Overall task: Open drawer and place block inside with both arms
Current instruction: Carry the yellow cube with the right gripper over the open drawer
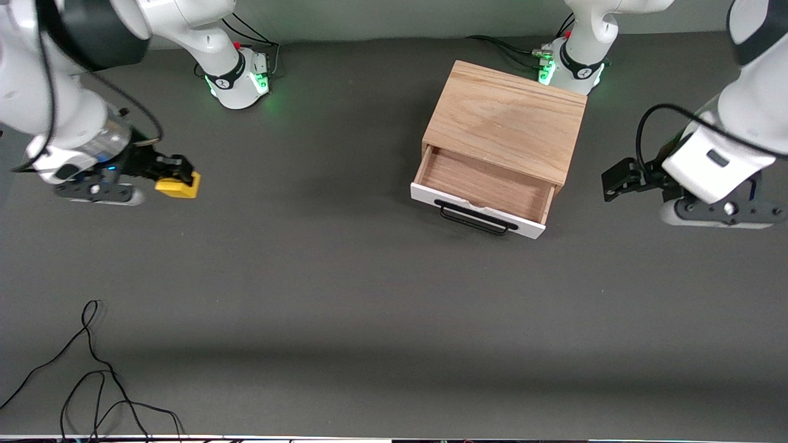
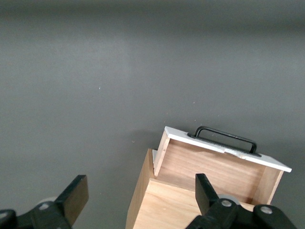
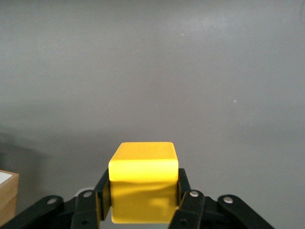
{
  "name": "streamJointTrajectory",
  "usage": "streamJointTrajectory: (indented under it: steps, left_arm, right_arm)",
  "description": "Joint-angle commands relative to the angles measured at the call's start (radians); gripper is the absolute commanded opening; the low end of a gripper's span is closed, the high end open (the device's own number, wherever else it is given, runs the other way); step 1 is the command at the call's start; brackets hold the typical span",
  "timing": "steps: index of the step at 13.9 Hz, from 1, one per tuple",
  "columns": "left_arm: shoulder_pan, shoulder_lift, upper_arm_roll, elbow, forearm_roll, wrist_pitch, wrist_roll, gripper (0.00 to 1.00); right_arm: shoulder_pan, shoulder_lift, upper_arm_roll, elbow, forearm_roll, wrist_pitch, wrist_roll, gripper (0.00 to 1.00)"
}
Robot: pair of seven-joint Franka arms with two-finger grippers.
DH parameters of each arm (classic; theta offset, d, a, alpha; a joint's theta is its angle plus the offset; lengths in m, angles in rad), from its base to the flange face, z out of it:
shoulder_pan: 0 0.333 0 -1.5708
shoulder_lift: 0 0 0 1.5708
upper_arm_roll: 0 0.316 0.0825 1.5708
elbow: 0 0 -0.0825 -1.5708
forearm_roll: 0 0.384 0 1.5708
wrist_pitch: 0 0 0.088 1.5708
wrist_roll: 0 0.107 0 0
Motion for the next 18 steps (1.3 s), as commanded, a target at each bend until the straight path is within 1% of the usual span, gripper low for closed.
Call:
streamJointTrajectory:
  steps: [1,3,5,7,10,12,14,16,17,18]
  left_arm:
    - [0.003,-0.027,-0.010,-0.021,0.016,-0.037,0.022,1.00]
    - [0.008,-0.027,-0.005,-0.019,0.036,-0.063,0.023,1.00]
    - [0.012,-0.027,0.016,-0.016,0.047,-0.093,0.026,1.00]
    - [0.014,-0.027,0.021,-0.016,0.050,-0.113,0.034,1.00]
    - [0.014,-0.027,0.047,-0.014,0.054,-0.130,0.040,1.00]
    - [0.025,-0.027,0.047,-0.014,0.056,-0.130,0.042,1.00]
    - [0.048,-0.050,0.041,-0.024,0.054,-0.127,0.043,1.00]
    - [0.077,-0.062,0.022,-0.039,0.053,-0.120,0.042,1.00]
    - [0.128,-0.075,-0.017,-0.056,0.053,-0.110,0.042,1.00]
    - [0.182,-0.101,-0.063,-0.095,0.053,-0.092,0.043,1.00]
  right_arm:
    - [0.129,-0.004,-0.007,-0.007,-0.003,0.041,0.149,0.30]
    - [0.232,0.034,-0.007,0.028,-0.003,0.054,0.250,0.29]
    - [0.330,0.115,-0.007,0.117,-0.003,0.055,0.390,0.28]
    - [0.412,0.221,-0.007,0.231,-0.003,0.055,0.525,0.28]
    - [0.516,0.391,-0.007,0.416,-0.005,0.055,0.698,0.27]
    - [0.545,0.500,-0.005,0.534,-0.005,0.055,0.797,0.26]
    - [0.588,0.611,-0.005,0.671,-0.006,0.055,0.875,0.24]
    - [0.608,0.700,-0.005,0.774,-0.006,0.055,0.932,0.24]
    - [0.624,0.744,-0.005,0.820,-0.006,0.057,0.952,0.24]
    - [0.634,0.778,-0.005,0.846,-0.008,0.060,0.966,0.24]
